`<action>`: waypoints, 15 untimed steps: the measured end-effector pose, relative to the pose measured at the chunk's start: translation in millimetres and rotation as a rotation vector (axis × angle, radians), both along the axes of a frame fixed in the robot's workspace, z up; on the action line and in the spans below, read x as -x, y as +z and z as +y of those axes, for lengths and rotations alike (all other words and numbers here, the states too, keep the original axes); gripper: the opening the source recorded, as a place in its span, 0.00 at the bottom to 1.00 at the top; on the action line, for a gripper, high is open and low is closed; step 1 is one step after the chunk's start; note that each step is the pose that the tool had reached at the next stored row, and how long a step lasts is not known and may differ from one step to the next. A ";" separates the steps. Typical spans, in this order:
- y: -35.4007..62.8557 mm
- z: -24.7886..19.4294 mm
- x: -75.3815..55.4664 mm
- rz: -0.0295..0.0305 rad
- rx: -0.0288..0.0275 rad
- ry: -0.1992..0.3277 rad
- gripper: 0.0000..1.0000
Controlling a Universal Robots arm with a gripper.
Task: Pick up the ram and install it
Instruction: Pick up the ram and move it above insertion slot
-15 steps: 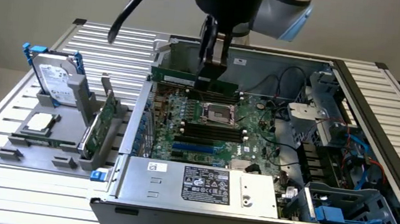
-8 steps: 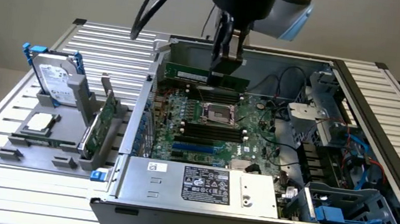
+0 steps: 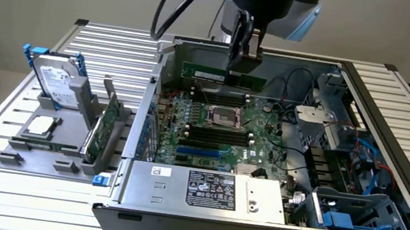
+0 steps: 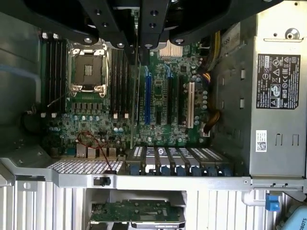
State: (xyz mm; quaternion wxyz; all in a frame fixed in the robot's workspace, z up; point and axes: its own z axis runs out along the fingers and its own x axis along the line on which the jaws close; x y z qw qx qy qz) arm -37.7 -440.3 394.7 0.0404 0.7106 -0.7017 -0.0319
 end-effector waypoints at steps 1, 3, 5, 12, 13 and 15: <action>-0.5 2.0 -1.0 -0.0038 0.0000 0.000 0.14; -1.6 6.0 -2.8 -0.0115 0.0000 0.001 0.14; -2.7 10.1 -4.5 -0.0191 0.0000 0.001 0.14; -8.8 26.8 -8.1 -0.0386 0.0007 0.005 0.14; -10.0 29.6 -8.3 -0.0402 0.0011 0.006 0.14; -12.4 35.1 -8.7 -0.0433 0.0020 0.007 0.14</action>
